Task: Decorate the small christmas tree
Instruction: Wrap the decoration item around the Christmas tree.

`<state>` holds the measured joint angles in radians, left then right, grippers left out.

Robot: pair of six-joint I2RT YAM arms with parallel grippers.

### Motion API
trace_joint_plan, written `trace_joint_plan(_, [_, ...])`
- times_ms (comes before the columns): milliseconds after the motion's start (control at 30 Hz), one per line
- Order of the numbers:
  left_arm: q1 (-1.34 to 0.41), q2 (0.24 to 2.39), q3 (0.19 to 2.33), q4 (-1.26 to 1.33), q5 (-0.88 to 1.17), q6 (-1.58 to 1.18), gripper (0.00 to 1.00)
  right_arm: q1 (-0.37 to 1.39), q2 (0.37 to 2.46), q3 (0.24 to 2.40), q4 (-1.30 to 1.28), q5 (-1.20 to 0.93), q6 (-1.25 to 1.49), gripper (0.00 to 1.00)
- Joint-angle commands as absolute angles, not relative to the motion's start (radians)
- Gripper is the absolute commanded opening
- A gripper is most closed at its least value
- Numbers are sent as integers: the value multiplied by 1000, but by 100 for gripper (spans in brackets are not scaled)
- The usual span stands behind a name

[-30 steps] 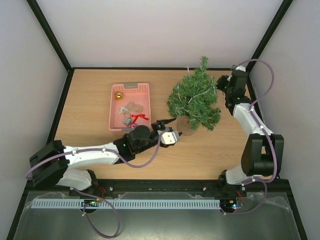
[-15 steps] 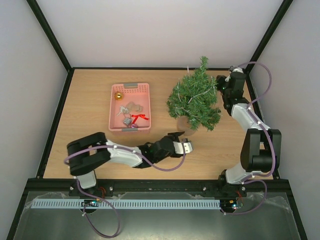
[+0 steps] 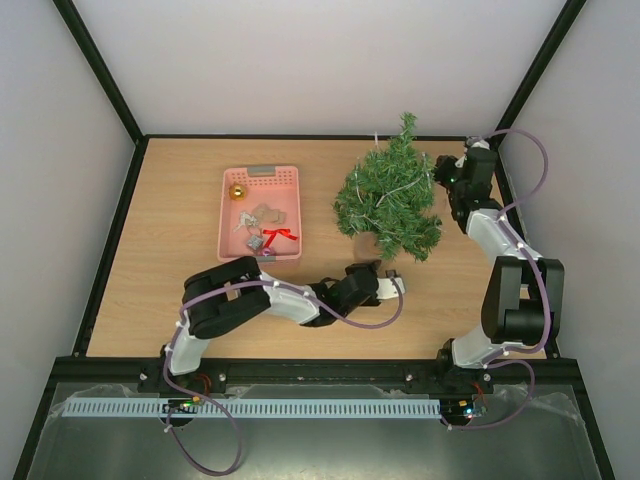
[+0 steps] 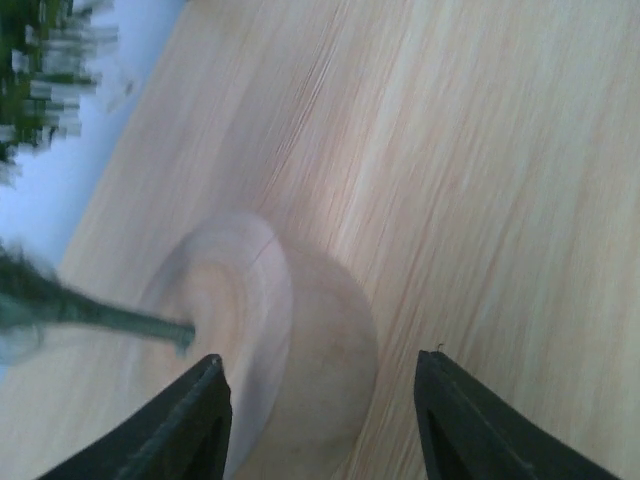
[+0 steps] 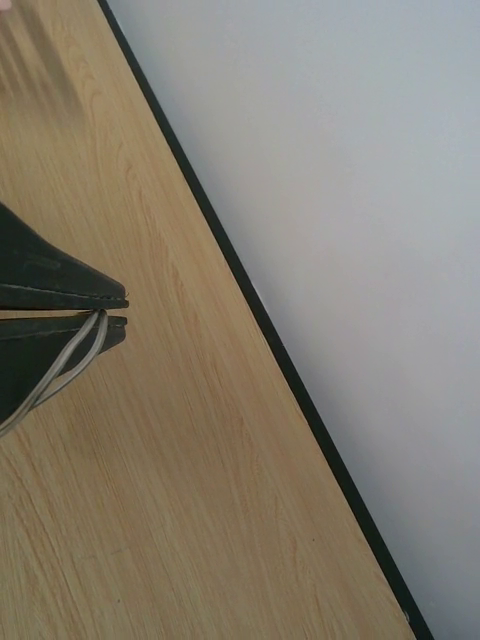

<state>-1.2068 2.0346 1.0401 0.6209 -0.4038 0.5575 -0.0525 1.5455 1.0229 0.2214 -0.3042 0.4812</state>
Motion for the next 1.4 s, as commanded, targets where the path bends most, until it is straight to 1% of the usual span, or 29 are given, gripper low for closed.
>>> trace_joint_plan(0, [-1159,2049,1053,535,-465,531,48,-72,1528,1017,222,-326,487,2])
trace_joint_plan(100, [-1125,2059,1050,495,-491,514,40,-72,1524,998,223,-347,480,2])
trace_joint_plan(267, [-1064,2043,1057,429,-571,454,33,-72,1479,923,263,-396,500,2])
trace_joint_plan(367, [-1028,2030,1056,400,-614,430,27,-72,1469,888,280,-429,511,2])
trace_joint_plan(433, [-1022,2012,1046,407,-632,436,25,-72,1465,877,275,-427,505,2])
trace_joint_plan(500, [-1029,1984,1020,434,-635,451,26,-72,1455,871,269,-427,499,2])
trace_joint_plan(533, [-1036,1965,1003,453,-626,459,28,-72,1448,867,272,-426,498,2])
trace_joint_plan(600, [-1056,1928,963,497,-602,480,34,-72,1435,874,270,-417,490,2])
trace_joint_plan(667, [-1085,1907,937,528,-571,502,45,-72,1433,900,254,-398,476,2])
trace_joint_plan(733, [-1112,1904,937,538,-521,516,50,-73,1437,921,248,-394,468,2])
trace_joint_plan(800, [-1131,1927,970,525,-482,520,53,-74,1441,937,245,-399,467,2])
trace_joint_plan(1100, [-1145,2105,1212,504,-543,556,53,-74,1429,946,233,-403,490,2])
trace_joint_plan(1233, [-1129,2154,1261,491,-495,546,51,-74,1424,949,207,-386,472,2])
trace_joint_plan(1300, [-1121,2165,1261,481,-464,536,49,-74,1424,958,192,-378,464,2])
trace_joint_plan(1367, [-1116,2168,1247,470,-449,530,41,-74,1425,976,180,-371,457,2])
